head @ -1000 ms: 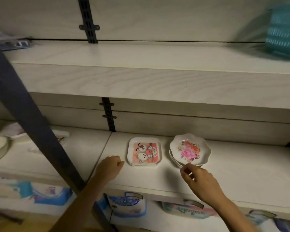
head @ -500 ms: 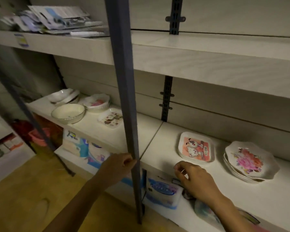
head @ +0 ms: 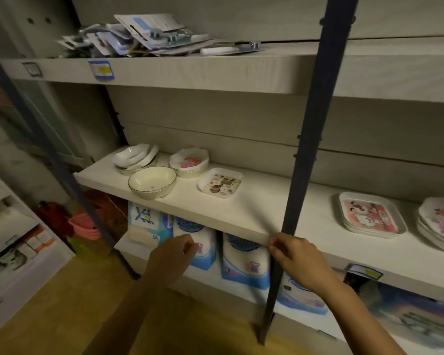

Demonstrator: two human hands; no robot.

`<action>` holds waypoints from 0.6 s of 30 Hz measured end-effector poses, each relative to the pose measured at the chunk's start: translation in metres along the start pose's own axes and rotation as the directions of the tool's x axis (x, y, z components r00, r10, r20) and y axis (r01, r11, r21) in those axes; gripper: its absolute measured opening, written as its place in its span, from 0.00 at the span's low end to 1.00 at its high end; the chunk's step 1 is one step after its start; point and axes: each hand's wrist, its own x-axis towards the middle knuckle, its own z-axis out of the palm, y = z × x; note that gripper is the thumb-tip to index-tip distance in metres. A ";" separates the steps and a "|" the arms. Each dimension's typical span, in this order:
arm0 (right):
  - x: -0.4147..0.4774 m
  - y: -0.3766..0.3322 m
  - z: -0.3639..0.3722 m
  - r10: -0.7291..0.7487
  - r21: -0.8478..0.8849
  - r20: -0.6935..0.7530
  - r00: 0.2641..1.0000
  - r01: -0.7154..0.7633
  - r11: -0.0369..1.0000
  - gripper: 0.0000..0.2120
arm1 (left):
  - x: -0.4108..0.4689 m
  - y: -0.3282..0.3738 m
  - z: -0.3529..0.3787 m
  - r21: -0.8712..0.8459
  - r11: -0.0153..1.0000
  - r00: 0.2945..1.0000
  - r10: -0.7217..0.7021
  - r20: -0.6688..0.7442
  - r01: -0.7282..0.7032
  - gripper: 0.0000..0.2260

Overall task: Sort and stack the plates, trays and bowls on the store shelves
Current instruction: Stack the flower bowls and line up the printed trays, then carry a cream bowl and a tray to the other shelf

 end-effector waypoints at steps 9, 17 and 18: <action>0.063 -0.047 0.030 0.104 -0.005 0.016 0.994 -0.104 0.995 0.10 | 0.042 -0.053 -0.033 -0.015 1.000 1.000 0.008 0.005 -0.008 0.16; 0.160 -0.046 0.067 0.265 -0.014 -0.011 0.964 -0.265 0.964 0.15 | 0.117 -0.093 -0.049 -0.043 0.998 0.998 0.045 0.036 -0.044 0.14; 0.175 -0.045 0.069 0.291 -0.019 -0.024 0.956 -0.292 0.956 0.16 | 0.128 -0.097 -0.053 -0.040 0.998 0.998 0.050 0.035 -0.049 0.14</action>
